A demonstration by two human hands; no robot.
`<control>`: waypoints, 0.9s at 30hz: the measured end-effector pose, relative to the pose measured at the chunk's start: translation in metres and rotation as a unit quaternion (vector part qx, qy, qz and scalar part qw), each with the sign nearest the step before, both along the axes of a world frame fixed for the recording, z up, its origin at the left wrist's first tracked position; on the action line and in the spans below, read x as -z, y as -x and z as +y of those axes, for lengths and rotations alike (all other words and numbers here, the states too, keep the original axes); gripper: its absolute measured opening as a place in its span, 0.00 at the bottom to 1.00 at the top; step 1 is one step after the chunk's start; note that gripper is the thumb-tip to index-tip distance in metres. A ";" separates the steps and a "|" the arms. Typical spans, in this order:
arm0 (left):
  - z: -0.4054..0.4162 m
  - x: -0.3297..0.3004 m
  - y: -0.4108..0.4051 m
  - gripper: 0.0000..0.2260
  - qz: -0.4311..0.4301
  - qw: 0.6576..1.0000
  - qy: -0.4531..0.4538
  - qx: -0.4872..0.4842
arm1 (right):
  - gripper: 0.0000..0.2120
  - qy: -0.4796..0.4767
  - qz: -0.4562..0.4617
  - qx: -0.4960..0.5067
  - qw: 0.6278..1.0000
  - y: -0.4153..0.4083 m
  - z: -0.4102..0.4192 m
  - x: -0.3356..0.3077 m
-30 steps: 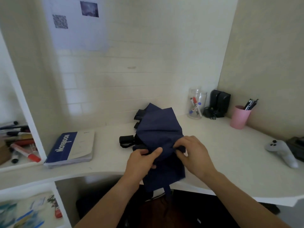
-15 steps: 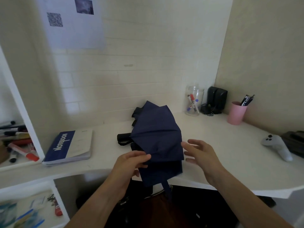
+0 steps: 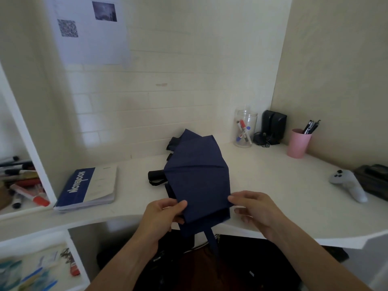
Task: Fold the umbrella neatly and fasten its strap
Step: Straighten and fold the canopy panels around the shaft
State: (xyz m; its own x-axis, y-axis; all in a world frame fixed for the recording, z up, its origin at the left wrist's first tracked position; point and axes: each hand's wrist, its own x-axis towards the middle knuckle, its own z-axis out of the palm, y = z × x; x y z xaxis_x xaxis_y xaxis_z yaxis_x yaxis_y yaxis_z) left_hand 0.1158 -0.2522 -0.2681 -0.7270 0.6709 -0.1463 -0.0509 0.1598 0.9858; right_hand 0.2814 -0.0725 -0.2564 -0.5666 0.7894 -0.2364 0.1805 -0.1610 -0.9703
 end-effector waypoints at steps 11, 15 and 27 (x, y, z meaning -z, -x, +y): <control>0.001 0.018 -0.004 0.11 0.069 0.992 0.084 -0.057 | 0.11 -0.622 -0.065 -0.088 0.775 0.030 0.007 0.008; -0.002 0.018 -0.004 0.15 0.108 0.987 0.100 -0.068 | 0.25 -0.625 -0.192 -0.246 0.715 0.050 0.021 0.027; 0.045 0.037 0.035 0.24 0.607 0.750 0.180 0.192 | 0.46 -0.578 -0.282 -0.330 0.691 0.051 0.030 0.056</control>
